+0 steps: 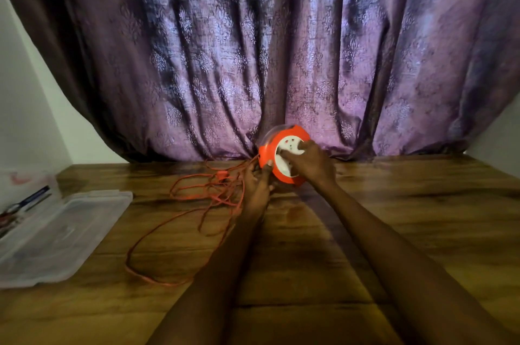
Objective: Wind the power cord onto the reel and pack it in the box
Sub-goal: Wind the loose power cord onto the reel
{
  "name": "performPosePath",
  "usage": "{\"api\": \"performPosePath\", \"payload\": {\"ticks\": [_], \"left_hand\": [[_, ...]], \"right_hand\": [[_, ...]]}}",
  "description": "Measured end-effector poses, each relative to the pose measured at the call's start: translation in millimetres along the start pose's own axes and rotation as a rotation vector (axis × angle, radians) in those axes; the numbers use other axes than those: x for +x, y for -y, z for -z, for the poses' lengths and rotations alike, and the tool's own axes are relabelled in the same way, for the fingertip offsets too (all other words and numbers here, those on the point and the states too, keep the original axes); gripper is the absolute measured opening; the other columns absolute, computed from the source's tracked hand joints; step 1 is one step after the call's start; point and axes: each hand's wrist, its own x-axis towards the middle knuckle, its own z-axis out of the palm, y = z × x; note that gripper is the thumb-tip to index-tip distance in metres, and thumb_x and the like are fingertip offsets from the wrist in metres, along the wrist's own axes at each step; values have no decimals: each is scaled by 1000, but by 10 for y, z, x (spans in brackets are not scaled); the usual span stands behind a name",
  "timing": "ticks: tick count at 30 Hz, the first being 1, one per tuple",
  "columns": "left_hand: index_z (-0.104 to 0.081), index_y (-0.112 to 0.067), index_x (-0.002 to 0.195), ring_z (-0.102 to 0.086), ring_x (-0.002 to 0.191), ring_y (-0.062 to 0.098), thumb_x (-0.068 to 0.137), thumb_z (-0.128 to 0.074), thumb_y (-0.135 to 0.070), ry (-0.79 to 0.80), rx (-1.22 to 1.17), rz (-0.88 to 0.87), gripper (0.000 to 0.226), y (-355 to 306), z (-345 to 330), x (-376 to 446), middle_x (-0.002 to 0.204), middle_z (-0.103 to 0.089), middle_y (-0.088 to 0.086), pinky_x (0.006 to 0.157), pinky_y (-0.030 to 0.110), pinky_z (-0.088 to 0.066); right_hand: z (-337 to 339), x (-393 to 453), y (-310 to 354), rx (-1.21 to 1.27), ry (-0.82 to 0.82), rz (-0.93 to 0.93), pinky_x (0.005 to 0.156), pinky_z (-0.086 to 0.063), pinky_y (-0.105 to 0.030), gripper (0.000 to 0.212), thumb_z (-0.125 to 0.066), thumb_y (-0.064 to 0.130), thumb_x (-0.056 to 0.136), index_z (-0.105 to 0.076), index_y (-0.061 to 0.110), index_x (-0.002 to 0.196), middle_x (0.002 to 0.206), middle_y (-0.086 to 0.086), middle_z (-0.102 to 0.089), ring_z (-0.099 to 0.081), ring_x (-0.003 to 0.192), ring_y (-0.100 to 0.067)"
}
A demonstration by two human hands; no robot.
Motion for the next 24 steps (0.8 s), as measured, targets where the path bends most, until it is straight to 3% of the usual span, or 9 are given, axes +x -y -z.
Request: {"api": "performPosePath", "payload": {"ticks": [2,5,8,11,15,17,20,22,24], "left_hand": [[-64,-23,117,-60,61,12,100,-59,-24,53,18,1,18,9,1,-11,98,-70,13,53,23,-49],[-69,-31,106,-68,63,17,99,-59,-30,41,-10,27,12,-1,23,-4,94,-75,10,56,31,-56],[-65,-14,115,-72,98,39,99,-59,-25,-56,-22,26,20,-11,75,78,114,-72,20,79,56,-59],[-67,-16,111,-72,100,34,100,-58,-24,-73,-59,13,16,-51,95,109,114,-73,17,84,54,-58],[-65,-6,118,-71,101,37,99,-59,-29,-124,-17,0,31,-60,145,132,113,-73,17,73,42,-61],[-67,-5,116,-71,101,40,99,-60,-31,-123,18,-6,32,-65,168,137,111,-74,18,79,51,-61],[-69,-8,113,-74,93,34,98,-60,-36,-107,53,22,34,-106,170,104,107,-75,17,68,48,-63],[-72,-11,108,-76,85,25,97,-60,-38,-96,55,30,31,-138,173,72,100,-78,9,58,37,-62],[-72,-14,109,-77,82,22,96,-61,-40,-48,66,50,32,-166,177,36,97,-79,4,57,37,-62]], "right_hand": [[-46,-3,45,522,100,-258,56,-54,-35,52,-78,57,73,-70,8,87,75,-15,-75,-67,57,-24],[-88,7,-23,554,86,-247,40,-43,-25,50,-74,58,79,-71,7,77,57,-10,-71,-57,38,-16],[14,56,-138,57,-9,21,68,-56,-36,53,-59,65,84,-72,14,78,63,0,-73,-69,67,-18],[157,56,-212,-292,-85,498,79,-52,-40,21,-65,42,89,-69,25,100,98,0,-71,-66,93,-25],[249,93,-231,-617,-15,1052,86,-45,-43,37,-66,25,89,-65,25,126,132,-9,-58,-56,113,-33],[289,166,-207,-616,-17,1001,94,-45,-46,54,-68,30,87,-54,25,139,144,-9,-49,-50,124,-33],[352,250,-143,-228,160,584,103,-44,-40,76,-74,39,86,-36,18,149,148,-7,-46,-49,129,-24],[414,245,-125,118,325,196,75,-56,-32,69,-78,42,83,-46,20,140,120,-1,-69,-68,97,-15],[462,210,-169,247,384,-3,48,-50,-23,57,-78,49,80,-57,21,126,78,9,-74,-66,57,-9]]}}
